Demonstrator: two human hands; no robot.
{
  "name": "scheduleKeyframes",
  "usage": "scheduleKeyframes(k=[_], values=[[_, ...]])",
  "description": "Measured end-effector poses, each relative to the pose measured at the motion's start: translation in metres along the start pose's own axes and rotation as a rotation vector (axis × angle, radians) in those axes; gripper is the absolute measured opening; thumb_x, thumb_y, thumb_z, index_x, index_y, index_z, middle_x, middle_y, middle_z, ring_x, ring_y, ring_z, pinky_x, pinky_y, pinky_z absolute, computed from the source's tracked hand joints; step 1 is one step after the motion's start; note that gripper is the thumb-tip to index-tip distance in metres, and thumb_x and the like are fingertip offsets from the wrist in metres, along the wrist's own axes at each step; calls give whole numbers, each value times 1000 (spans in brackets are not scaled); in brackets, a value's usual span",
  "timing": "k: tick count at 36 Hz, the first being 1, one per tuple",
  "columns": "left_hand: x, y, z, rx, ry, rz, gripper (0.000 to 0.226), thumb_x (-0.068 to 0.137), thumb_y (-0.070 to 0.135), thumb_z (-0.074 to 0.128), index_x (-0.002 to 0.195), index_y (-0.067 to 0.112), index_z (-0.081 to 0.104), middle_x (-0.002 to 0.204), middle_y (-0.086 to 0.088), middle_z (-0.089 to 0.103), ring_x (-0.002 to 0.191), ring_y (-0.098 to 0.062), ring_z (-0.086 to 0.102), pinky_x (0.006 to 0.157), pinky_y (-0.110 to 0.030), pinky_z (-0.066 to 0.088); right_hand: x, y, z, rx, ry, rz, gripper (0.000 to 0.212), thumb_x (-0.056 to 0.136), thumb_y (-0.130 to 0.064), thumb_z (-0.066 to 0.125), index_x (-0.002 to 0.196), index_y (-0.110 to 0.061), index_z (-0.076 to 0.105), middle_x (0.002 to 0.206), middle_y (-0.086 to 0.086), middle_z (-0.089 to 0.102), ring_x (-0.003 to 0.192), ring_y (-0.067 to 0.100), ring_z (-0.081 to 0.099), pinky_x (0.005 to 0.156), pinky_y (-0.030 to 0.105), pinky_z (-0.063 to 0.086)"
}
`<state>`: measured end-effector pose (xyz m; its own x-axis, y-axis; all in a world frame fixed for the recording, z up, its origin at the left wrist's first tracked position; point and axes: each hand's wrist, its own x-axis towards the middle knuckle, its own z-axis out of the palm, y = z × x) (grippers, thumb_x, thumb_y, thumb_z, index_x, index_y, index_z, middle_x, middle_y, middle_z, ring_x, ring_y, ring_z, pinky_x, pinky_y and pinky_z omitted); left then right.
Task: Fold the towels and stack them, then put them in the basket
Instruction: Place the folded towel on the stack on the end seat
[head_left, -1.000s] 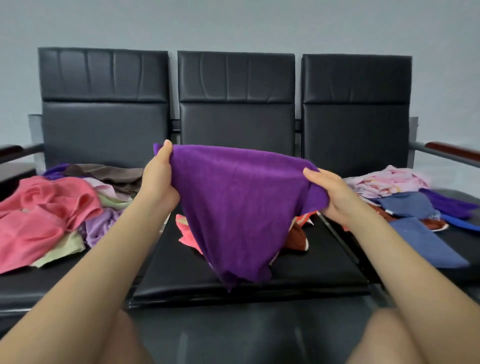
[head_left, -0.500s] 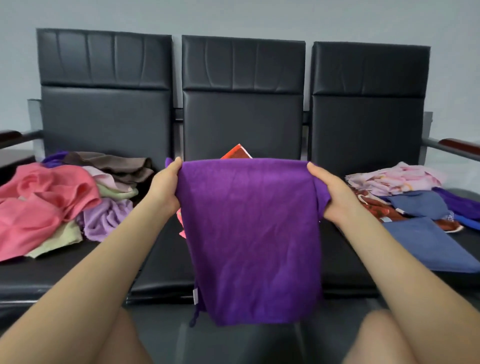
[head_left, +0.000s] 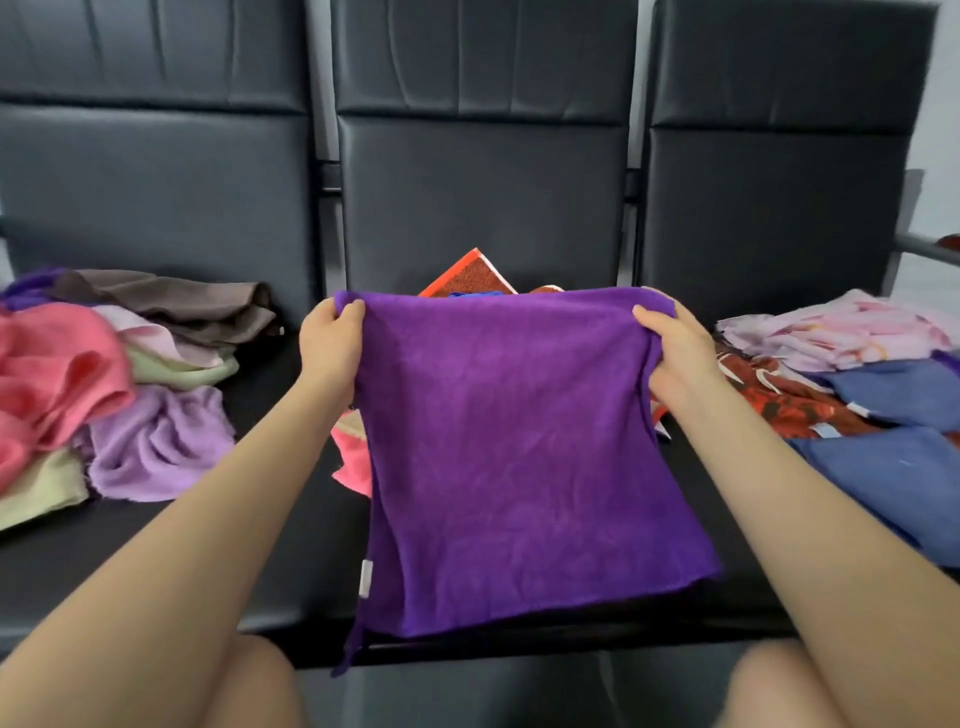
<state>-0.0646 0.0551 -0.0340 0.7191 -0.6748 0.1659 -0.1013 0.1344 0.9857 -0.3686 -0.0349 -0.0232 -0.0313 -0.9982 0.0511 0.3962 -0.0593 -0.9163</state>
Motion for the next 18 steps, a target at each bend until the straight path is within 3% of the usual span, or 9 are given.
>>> scheduleKeyframes(k=[3, 6, 8, 11, 13, 15, 18], values=[[7, -18, 6, 128, 41, 88, 12, 92, 22, 54, 91, 13, 61, 82, 0, 57, 76, -13, 50, 71, -31, 44, 17, 22, 0, -155, 57, -47, 33, 87, 3, 59, 114, -15, 67, 111, 8, 68, 99, 21, 66, 87, 31, 55], [8, -40, 9, 326, 11, 48, 25, 92, 23, 58, 113, 12, 62, 108, -6, 64, 103, -21, 58, 88, -28, 41, 28, 48, -8, -397, 73, 10, 52, 85, 5, 59, 135, -10, 55, 126, 6, 60, 113, 23, 58, 103, 36, 47], [6, -48, 9, 428, -46, 12, 43, 92, 25, 59, 131, 9, 53, 123, -8, 61, 117, -25, 54, 94, -28, 38, 28, 60, -17, -488, 77, 46, 54, 83, 9, 59, 134, -6, 54, 121, 8, 61, 108, 22, 58, 102, 35, 47], [1, -48, 6, 566, -69, 63, 54, 90, 31, 60, 138, 11, 45, 129, -15, 56, 122, -31, 49, 101, -36, 38, 27, 63, -29, -479, 86, 65, 47, 81, 11, 58, 126, -3, 58, 100, 9, 65, 91, 23, 59, 85, 35, 50], [-7, -42, 4, 612, -56, 151, 50, 90, 30, 59, 136, 11, 49, 128, -17, 53, 123, -32, 47, 103, -37, 36, 26, 58, -33, -482, 84, 58, 41, 80, 8, 58, 117, -10, 60, 91, 6, 66, 85, 23, 61, 75, 36, 51], [-20, -32, 4, 596, -87, 266, 42, 90, 27, 59, 128, 11, 54, 120, -12, 56, 117, -27, 50, 100, -36, 38, 23, 51, -38, -586, 79, -26, 44, 79, 3, 61, 118, -17, 59, 93, 4, 67, 89, 22, 65, 79, 35, 53], [-50, -13, 8, 574, -187, 390, 25, 91, 26, 58, 112, 13, 62, 98, 0, 60, 91, -14, 54, 82, -27, 40, 2, 37, -47, -799, 21, -187, 38, 84, 0, 59, 120, -13, 61, 90, -3, 64, 90, 17, 63, 84, 29, 52]])
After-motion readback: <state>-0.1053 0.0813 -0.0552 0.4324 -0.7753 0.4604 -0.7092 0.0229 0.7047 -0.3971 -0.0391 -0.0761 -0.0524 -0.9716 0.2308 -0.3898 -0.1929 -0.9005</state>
